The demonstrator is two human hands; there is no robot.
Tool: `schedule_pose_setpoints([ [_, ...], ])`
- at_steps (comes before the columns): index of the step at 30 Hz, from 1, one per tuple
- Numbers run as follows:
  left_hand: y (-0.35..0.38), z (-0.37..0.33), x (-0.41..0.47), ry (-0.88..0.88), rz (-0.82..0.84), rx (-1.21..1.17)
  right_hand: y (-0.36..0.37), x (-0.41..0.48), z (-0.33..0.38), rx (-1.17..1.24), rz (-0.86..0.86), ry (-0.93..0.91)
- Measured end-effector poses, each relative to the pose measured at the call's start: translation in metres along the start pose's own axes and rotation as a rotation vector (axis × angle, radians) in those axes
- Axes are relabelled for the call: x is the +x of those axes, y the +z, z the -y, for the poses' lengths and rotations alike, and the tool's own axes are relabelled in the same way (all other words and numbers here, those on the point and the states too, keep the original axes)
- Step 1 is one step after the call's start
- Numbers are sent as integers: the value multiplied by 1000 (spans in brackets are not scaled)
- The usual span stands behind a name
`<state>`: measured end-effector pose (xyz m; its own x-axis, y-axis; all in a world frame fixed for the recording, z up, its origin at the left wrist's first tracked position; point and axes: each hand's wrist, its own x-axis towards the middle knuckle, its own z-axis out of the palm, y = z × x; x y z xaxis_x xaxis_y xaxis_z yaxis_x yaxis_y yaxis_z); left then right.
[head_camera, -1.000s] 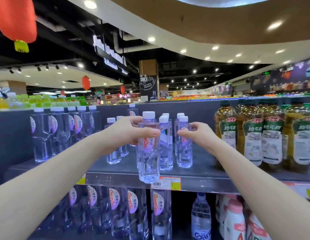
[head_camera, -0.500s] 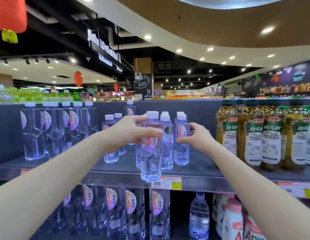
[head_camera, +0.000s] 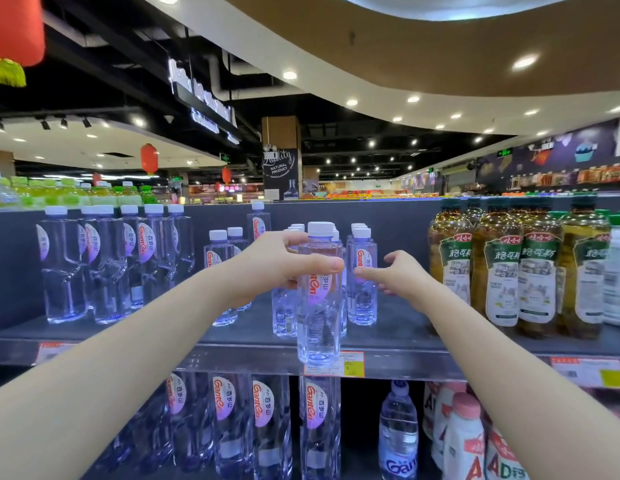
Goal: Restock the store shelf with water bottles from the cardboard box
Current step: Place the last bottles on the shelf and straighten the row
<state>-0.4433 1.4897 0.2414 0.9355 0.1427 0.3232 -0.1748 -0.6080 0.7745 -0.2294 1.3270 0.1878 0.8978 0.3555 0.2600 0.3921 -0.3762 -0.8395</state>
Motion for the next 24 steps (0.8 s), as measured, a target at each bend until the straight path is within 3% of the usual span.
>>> schedule_pose_setpoints([
  [4, 12, -2, 2, -4, 15, -26, -6, -31, 9, 101, -68, -32],
  [10, 34, -6, 10, -25, -15, -17, -19, -87, 25, 332, 281, -127],
  [13, 44, -10, 16, -17, -13, -9, -25, -100, 21, 274, 381, -141],
  [17, 53, -12, 24, -7, -13, -16, -24, -112, 22, 101, 258, -200],
  [24, 57, -19, 24, 31, -58, 39, -25, -100, 13, 187, 194, -247],
])
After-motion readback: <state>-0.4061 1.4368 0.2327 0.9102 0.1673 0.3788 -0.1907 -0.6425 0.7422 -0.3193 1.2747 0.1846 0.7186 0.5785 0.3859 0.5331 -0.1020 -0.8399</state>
